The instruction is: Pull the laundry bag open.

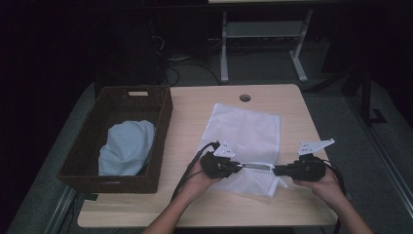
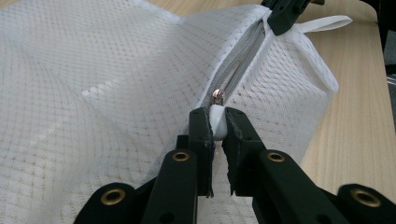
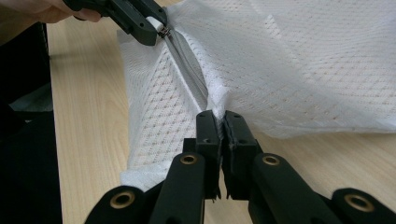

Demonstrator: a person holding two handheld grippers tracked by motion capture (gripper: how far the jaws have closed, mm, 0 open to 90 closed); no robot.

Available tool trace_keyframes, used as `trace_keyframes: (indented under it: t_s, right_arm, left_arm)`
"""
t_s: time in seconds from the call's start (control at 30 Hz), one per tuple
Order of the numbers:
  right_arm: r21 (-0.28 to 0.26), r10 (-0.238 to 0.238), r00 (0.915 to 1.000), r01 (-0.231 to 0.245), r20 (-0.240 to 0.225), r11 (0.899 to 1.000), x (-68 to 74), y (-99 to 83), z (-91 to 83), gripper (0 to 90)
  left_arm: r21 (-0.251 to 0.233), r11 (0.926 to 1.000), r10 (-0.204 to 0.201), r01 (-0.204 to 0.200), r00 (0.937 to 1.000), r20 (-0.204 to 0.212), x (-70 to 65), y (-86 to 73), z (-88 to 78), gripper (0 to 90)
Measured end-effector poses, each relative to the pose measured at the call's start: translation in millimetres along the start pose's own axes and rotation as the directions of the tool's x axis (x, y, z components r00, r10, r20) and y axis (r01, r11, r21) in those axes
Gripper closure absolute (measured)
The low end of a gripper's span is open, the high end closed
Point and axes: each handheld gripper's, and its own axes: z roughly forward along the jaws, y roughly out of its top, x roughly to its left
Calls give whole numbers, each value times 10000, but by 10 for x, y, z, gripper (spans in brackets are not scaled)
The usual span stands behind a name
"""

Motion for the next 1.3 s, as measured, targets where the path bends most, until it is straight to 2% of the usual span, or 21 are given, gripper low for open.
trace_keyframes:
  t_s: [0.17, 0.33, 0.53, 0.6, 0.77, 1.3]
  right_arm:
    - [50, -25, 10000, 25, 10, 10000, 5, 2, 7, 858]
    - [32, 31, 9999, -31, 114, 10000, -23, -13, -19, 857]
    - [103, -41, 10000, 41, 45, 9999, -25, -9, 2, 858]
    - [194, -71, 9999, 69, 96, 9998, -22, -5, 16, 857]
    - [237, -65, 9998, 61, 168, 9997, -34, -8, 25, 858]
    - [211, 30, 9997, -35, 241, 9998, -64, -10, 7, 857]
  left_arm:
    - [66, 10000, -7, 8, 10000, -97, 10, -13, -10, 821]
    - [-59, 9996, -282, 281, 9995, -168, 64, -62, -74, 821]
    - [160, 9996, -237, 238, 9997, -72, 12, -105, -94, 821]
    - [341, 9993, -135, 141, 9998, -177, -5, -134, -104, 821]
    - [179, 9989, -421, 426, 9987, -296, 48, -215, -197, 821]
    - [271, 9976, -616, 630, 9968, -500, 101, -326, -333, 821]
